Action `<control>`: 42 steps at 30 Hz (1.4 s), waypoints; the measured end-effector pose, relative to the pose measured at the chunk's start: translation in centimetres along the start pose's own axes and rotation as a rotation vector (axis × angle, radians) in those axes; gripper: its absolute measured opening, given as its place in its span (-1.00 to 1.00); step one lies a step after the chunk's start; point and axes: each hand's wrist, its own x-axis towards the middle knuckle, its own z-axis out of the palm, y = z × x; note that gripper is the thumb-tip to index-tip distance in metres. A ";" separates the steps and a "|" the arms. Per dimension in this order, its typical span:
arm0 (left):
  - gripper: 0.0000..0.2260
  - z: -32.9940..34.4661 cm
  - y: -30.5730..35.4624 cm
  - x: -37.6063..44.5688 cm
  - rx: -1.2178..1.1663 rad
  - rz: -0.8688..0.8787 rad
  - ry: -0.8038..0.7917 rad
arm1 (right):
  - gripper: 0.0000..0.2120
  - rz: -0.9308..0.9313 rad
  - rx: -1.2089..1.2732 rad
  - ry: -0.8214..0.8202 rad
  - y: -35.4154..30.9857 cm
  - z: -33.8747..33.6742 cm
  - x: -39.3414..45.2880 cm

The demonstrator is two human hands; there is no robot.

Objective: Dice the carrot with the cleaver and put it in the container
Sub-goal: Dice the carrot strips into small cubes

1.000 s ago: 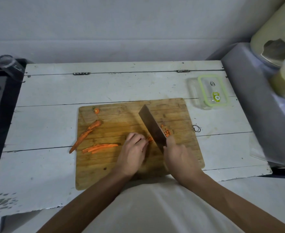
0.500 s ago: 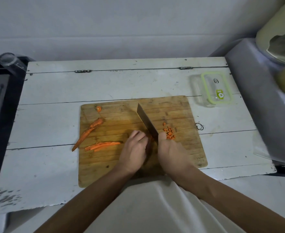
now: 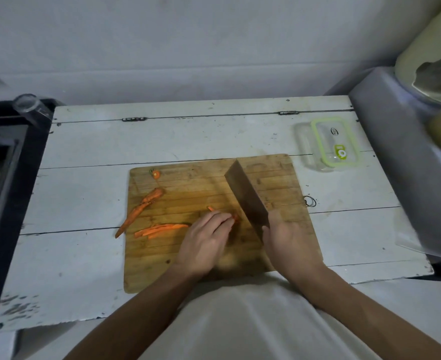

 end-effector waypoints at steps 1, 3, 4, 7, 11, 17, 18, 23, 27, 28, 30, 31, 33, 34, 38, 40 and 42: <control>-0.76 0.1 -0.1 -0.2 0.002 0.016 -0.001 | -0.88 -0.011 -0.004 -0.013 -0.3 0.3 -0.4; -0.77 0.5 -0.4 -0.6 0.015 0.038 -0.009 | -0.92 -0.033 -0.030 -0.034 -0.7 1.0 -0.8; -0.76 0.8 -0.5 -0.7 0.025 0.043 -0.011 | -0.94 -0.037 -0.048 -0.043 -0.7 1.3 -0.8; -0.74 1.2 -0.8 -0.7 0.056 0.050 -0.026 | -0.93 -0.043 -0.113 -0.060 -1.0 1.7 -0.8; -0.72 1.0 -0.5 -0.4 0.070 0.061 -0.049 | -0.86 -0.037 -0.125 -0.064 -0.9 1.7 -1.4; -0.73 1.1 -0.7 -0.4 0.054 0.062 -0.038 | -0.75 -0.020 -0.156 -0.088 -1.4 1.9 -1.8; -0.72 1.2 -0.7 -0.4 0.045 0.064 -0.040 | -0.74 -0.009 -0.160 -0.095 -1.7 2.0 -1.7; -0.72 1.6 -1.1 -0.3 0.000 0.039 -0.086 | -0.87 -0.033 -0.132 -0.029 -3.9 2.2 1.5; -0.70 1.2 -1.0 -0.5 -0.006 0.036 -0.090 | -0.95 -0.001 -0.038 0.028 -3.4 2.4 2.5; -0.68 1.0 -0.9 -0.5 -0.006 0.044 -0.086 | -0.97 0.014 -0.036 0.020 -2.8 2.5 2.3; -0.68 0.8 -0.8 -0.3 -0.006 0.053 -0.078 | -0.99 0.056 -0.004 0.008 -1.4 2.0 2.2; -0.69 0.7 -0.7 -0.2 -0.003 0.051 -0.074 | -0.96 0.079 0.017 0.002 -0.8 1.5 2.2; -0.72 0.5 -0.6 0.0 -0.008 0.044 -0.072 | -0.92 0.107 0.051 -0.010 0.6 0.5 2.2; -0.75 0.4 -0.6 0.2 -0.018 0.047 -0.074 | -0.91 0.106 0.065 -0.003 1.2 0.0 2.1; -0.78 -0.6 -1.2 0.8 -0.042 0.079 -0.076 | -0.84 0.054 0.079 0.037 2.2 -1.6 0.8; -0.77 -1.2 -1.2 1.0 -0.040 0.055 -0.066 | -0.81 0.030 0.033 0.027 2.2 -1.6 0.3; -0.78 -1.5 -1.1 1.1 -0.038 0.037 -0.055 | -0.80 0.014 0.014 0.033 1.9 -1.1 0.2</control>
